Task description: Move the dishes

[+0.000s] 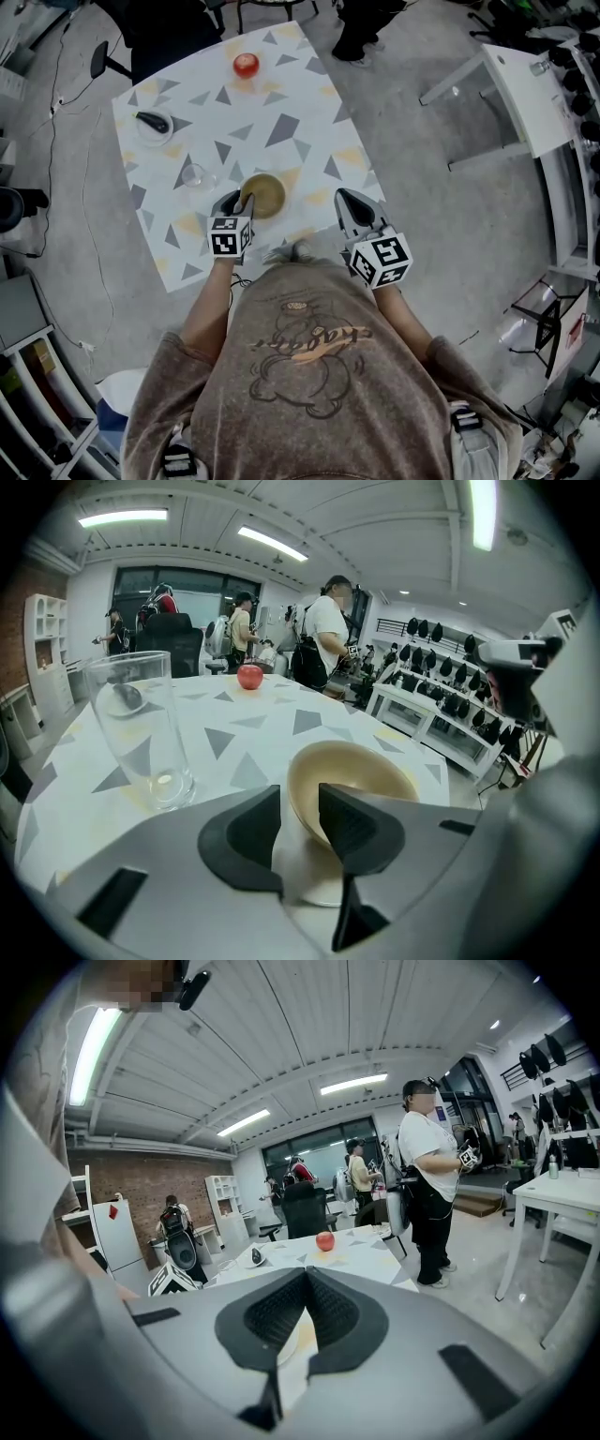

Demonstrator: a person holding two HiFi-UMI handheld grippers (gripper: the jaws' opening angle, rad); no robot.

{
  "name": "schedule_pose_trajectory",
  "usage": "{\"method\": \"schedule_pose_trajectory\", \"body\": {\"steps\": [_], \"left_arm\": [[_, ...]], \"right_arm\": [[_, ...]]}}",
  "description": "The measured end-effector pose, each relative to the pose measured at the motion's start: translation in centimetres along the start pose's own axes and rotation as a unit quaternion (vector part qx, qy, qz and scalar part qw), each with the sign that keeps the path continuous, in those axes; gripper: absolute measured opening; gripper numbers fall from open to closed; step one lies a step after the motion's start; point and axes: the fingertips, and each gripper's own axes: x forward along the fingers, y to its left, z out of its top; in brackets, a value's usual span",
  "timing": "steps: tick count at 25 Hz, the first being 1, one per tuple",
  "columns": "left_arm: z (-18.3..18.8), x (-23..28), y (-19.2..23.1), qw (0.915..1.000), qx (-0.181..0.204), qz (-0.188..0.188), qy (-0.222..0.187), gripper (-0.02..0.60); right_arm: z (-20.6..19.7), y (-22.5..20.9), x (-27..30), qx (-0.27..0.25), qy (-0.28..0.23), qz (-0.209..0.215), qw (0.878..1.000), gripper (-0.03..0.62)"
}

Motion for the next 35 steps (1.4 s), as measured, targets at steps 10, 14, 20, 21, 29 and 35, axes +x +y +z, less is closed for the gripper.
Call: {"method": "schedule_pose_trajectory", "body": {"steps": [10, 14, 20, 21, 29, 35], "left_arm": [[0.4, 0.4, 0.2, 0.9999, -0.006, 0.009, 0.012, 0.049], [0.7, 0.2, 0.0, 0.9998, -0.014, 0.008, 0.01, 0.038], [2.2, -1.2, -0.1, 0.9993, -0.029, 0.014, -0.017, 0.032], [2.5, -1.5, -0.1, 0.999, -0.034, 0.014, -0.024, 0.032], [5.1, -5.2, 0.9, 0.9933, -0.075, 0.032, -0.082, 0.032], [5.9, -8.6, 2.1, 0.9867, -0.1, 0.054, -0.115, 0.032]], "right_arm": [[0.2, -0.3, 0.3, 0.001, -0.001, 0.004, 1.0, -0.003], [0.3, -0.2, 0.5, 0.0, -0.002, 0.009, 1.0, -0.003], [0.5, 0.1, 1.0, -0.003, -0.001, 0.023, 1.0, -0.003], [0.5, 0.2, 1.2, -0.004, -0.001, 0.027, 1.0, -0.003], [0.8, 2.0, 2.8, -0.018, 0.003, 0.067, 0.998, -0.003], [0.9, 3.9, 4.5, -0.031, 0.007, 0.1, 0.995, -0.003]]}}
